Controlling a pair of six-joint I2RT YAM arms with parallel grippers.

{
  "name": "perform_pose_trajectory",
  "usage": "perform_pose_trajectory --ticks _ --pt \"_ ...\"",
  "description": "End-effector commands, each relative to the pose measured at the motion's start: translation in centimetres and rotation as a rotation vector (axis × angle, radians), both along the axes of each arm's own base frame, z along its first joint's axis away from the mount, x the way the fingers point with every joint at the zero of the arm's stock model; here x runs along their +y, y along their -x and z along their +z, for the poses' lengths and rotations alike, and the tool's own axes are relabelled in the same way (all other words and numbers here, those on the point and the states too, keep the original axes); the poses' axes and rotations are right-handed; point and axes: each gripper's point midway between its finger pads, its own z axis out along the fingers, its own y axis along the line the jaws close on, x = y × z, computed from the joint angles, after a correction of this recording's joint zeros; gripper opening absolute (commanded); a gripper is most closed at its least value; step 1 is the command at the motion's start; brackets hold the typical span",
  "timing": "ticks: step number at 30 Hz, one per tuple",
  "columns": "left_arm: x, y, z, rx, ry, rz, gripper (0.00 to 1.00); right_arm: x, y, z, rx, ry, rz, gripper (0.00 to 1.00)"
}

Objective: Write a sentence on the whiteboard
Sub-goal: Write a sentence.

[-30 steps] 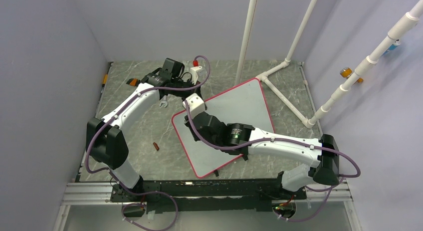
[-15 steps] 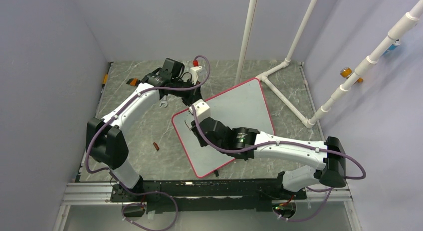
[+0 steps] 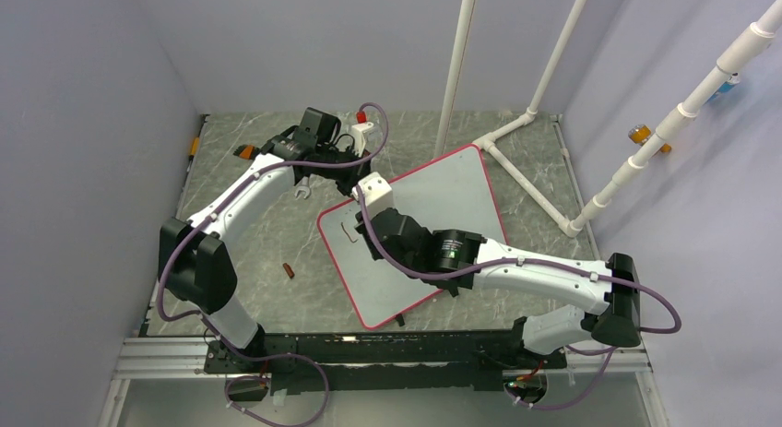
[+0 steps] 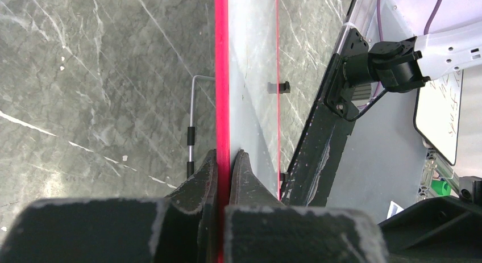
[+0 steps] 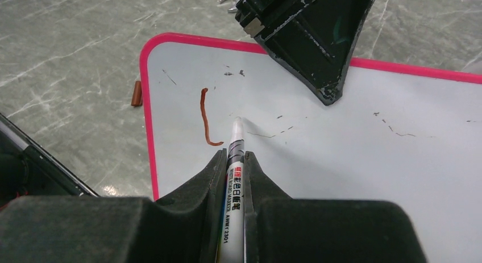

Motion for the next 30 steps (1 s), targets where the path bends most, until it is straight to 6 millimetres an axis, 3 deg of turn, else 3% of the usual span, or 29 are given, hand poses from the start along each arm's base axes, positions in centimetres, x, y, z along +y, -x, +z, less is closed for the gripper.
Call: perform_pose_trajectory --ticks 1,9,20,30 --pt "2.2 -4.2 -0.1 -0.272 -0.128 0.078 0.0 -0.3 -1.1 3.2 -0.063 -0.069 -0.038 0.0" --pt "2.1 -4.1 0.1 -0.274 -0.125 0.077 0.0 0.1 -1.9 2.1 -0.046 -0.071 -0.036 0.0" --pt "2.1 -4.1 0.1 -0.275 -0.123 0.075 0.0 1.6 -1.2 0.3 -0.005 -0.066 0.029 0.0" --pt "2.1 -4.2 0.0 -0.272 -0.128 0.075 0.0 0.7 0.1 -2.6 0.069 -0.058 0.045 0.0"
